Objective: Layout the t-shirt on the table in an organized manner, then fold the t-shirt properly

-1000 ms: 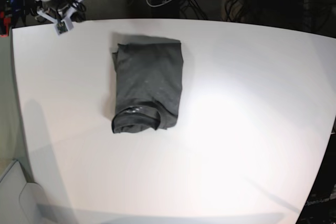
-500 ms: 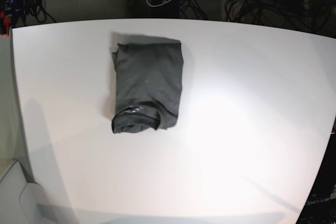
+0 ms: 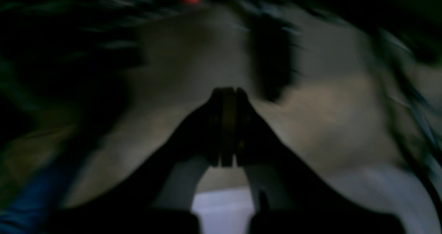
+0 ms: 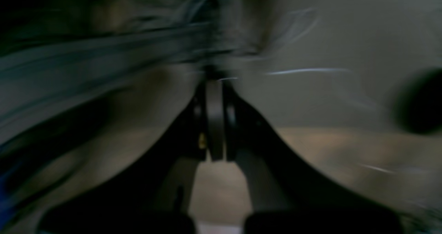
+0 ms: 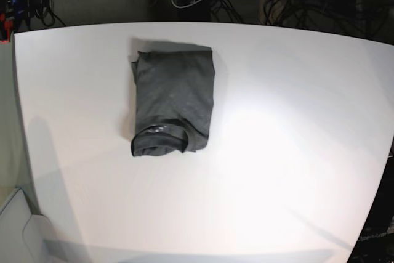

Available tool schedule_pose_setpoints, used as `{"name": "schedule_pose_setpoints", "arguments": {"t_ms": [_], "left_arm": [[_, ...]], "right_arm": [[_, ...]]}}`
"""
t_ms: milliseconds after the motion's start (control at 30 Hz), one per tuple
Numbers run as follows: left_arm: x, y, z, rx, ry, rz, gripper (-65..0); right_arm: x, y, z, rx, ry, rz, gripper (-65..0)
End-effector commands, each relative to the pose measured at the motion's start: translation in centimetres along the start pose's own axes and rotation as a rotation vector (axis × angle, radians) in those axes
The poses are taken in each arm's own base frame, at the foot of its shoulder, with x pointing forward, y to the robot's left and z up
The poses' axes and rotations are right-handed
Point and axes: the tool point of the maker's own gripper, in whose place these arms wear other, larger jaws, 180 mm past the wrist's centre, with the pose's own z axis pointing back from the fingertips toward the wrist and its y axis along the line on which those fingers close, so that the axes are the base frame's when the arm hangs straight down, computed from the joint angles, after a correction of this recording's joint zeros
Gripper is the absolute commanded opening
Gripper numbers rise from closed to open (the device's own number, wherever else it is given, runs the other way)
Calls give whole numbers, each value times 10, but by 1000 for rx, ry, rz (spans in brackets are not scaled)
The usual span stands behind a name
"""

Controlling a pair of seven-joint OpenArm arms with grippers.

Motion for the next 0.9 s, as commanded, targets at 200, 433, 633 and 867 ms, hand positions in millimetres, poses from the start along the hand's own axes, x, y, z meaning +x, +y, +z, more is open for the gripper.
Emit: {"name": "schedule_pose_setpoints", "arguments": {"t_ms": [200,433,633,867], "left_arm": [[14,-11,-4,68,-33,4,-646],[33,10,-4,112,-70,85,-646],[33,15,-1,126,-124,123,-646],[32,13,1,134,-175,181,-646]], "right_arm": [[8,-37,3,-224,-12,174,-650],[10,-29,4,-339,-19,296,-650],[23,-18,4,-338,-101,294,-650],[30,-17,3,-332,-124,298,-650]]}}
